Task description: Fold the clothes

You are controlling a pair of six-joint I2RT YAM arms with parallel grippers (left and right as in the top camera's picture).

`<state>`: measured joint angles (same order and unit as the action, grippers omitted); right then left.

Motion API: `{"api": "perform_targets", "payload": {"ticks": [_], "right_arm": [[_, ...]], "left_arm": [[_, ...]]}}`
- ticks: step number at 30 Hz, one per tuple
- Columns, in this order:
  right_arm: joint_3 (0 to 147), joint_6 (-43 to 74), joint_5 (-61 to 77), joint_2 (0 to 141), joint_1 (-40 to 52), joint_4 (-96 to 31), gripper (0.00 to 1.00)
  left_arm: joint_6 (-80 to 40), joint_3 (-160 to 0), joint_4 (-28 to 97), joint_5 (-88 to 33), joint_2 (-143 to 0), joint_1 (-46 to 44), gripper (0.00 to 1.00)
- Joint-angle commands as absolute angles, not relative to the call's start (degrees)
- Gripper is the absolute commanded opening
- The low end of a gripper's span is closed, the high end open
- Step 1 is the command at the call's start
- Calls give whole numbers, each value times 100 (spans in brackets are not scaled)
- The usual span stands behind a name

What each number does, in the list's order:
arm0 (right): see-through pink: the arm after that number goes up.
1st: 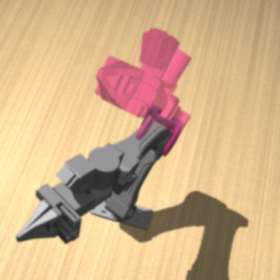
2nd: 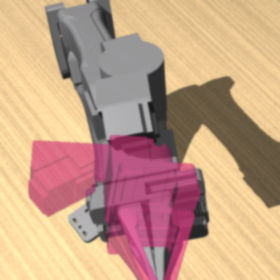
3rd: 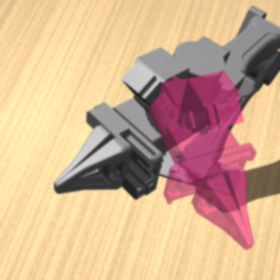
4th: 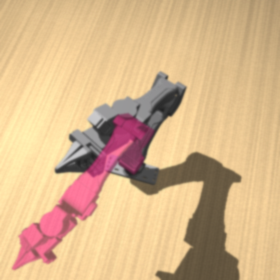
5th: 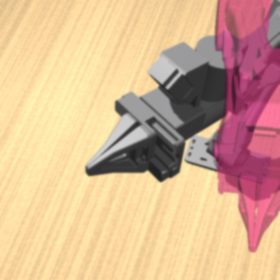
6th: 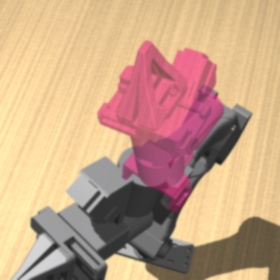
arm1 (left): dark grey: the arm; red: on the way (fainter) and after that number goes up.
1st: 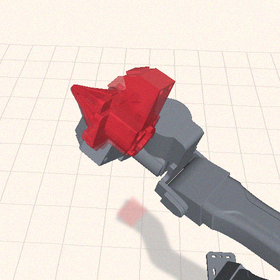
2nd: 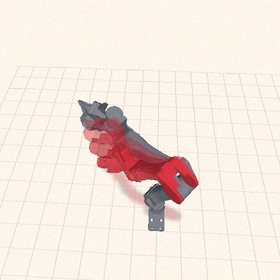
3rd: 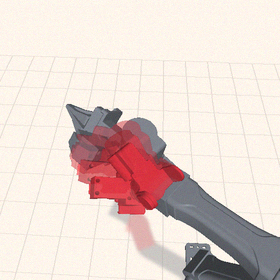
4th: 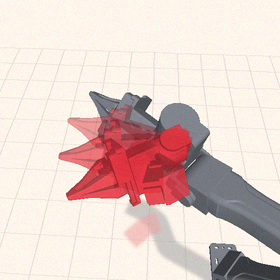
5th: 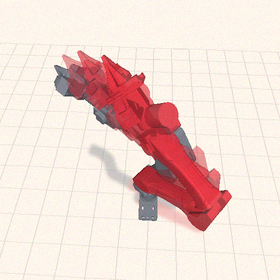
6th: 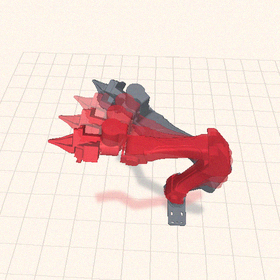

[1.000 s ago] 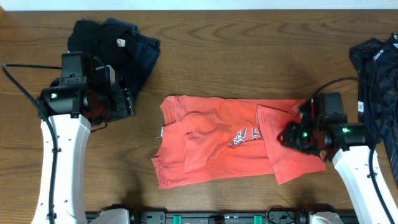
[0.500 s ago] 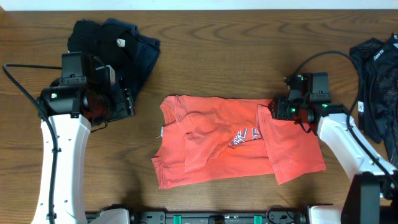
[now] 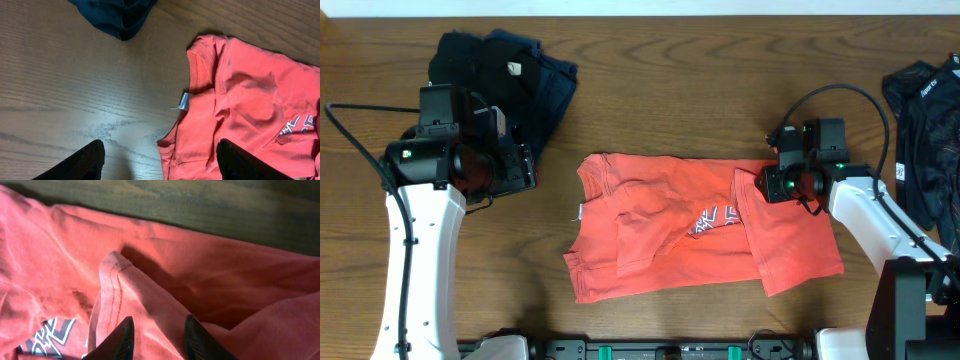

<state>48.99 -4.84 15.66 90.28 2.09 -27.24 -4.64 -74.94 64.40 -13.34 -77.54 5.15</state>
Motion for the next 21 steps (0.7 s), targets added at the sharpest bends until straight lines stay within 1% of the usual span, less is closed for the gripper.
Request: {"api": "perform_targets", "payload": {"ticks": [1,3,7,8,10,12,13,14,21], "right_arm": [[4901,-744,1461,9076,178,-2788,34],[4899,-770,1234,9078,178,-2845,38],[4899,-805,1177,9102,178,-2740,39],[4899,-803,1177,9115,178,-2692,36],[4899,-803,1179,9164,178,-2626,24],[4899,-803,1177,9190,178,-2622,9],[4899,-805,1177,9190,178,-2626,4],[4901,-810,1177,9190,178,-2613,1],[5179,-819,1197,9096,78,-2707,1]], "left_arm": [[-432,-7524,6462,-1345,-7703,539,73],[-432,-7524,6462,-1345,-7703,539,73],[-432,-7524,6462,-1345,-7703,539,73],[-432,-7524,6462,-1345,-7703,539,73],[-432,-7524,6464,-1345,-7703,539,73],[-432,-7524,6484,-1345,-7703,539,73],[-432,-7524,6499,-1345,-7703,539,73],[-432,-7524,6510,-1345,-7703,539,73],[-432,-7524,6525,-1345,-7703,539,73]]}}
